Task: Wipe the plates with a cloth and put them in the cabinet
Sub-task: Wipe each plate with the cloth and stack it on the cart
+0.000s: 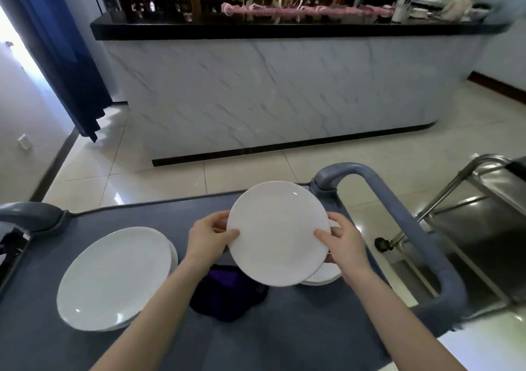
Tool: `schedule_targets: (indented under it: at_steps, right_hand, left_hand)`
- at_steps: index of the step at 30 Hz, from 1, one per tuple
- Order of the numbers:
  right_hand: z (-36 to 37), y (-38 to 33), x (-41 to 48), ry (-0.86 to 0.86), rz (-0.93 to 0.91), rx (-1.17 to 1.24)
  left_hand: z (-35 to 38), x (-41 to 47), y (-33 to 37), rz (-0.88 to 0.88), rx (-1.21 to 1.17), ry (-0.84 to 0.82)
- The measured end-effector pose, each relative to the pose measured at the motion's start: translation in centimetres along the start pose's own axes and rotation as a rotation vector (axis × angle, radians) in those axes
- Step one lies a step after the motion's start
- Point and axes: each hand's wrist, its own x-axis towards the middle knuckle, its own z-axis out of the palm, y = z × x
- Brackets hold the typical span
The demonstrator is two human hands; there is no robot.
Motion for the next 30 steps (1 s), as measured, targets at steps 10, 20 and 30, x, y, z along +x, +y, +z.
schedule_targets:
  at_steps: [10,20,30]
  right_hand:
    - [-4.6,3.4,4.8,0.022,0.061,-0.316]
    - [-5.8,5.9,7.3,0.023,0.043,-0.414]
    - [-5.6,7.5,7.7,-0.001,0.011,-0.572]
  left_hand:
    - [8.9,0.5,-0.9,-0.179,-0.021,0.023]
    - [12.5,2.0,-1.8,-0.184,-0.033,-0.039]
    - [12.9,2.5,-2.7,-0.117,0.2,-0.081]
